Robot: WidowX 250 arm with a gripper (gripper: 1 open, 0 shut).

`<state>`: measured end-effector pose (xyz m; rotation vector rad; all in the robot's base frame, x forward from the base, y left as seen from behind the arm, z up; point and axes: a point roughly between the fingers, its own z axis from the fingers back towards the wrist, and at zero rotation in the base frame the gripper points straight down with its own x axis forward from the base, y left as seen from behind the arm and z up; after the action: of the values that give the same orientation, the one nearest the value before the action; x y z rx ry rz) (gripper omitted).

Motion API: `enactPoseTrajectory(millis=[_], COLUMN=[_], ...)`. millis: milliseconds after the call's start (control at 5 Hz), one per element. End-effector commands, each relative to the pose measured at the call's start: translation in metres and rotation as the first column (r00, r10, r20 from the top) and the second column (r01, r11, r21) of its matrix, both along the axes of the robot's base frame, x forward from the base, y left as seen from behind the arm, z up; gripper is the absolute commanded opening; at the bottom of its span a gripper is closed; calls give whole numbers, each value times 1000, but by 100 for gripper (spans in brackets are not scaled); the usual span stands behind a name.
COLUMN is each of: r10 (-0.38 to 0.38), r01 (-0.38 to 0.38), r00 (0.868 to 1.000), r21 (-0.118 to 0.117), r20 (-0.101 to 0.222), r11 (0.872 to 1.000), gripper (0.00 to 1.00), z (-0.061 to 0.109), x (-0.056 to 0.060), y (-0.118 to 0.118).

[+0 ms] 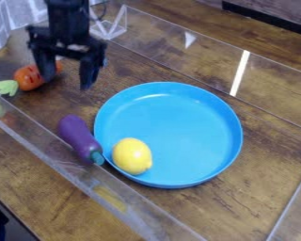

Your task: Remove the purple eggplant from the blue tray and put it on the table

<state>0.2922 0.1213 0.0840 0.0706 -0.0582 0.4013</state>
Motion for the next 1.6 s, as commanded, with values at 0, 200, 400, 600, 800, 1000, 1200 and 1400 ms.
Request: enactPoseTrajectory(millis=[0,200,400,600,800,1000,1200,1400], r10=[-68,-102,-139,-116,-96,-95,-85,-81], r01=[65,99,137,114,95,93,84,80], r00=[993,989,985,989,992,992,993,994], r21=[39,33,30,26,21,16,15,14], r20=[96,105,98,89,86,82,79,78], r11=[997,995,990,993,995,995,996,997], gripper=[100,100,100,100,100,100,100,100], z=[34,32,27,19,10,1,-8,-18], x=[20,26,27,28,28,24,21,18], y=[2,7,6,7,14,27,39,51])
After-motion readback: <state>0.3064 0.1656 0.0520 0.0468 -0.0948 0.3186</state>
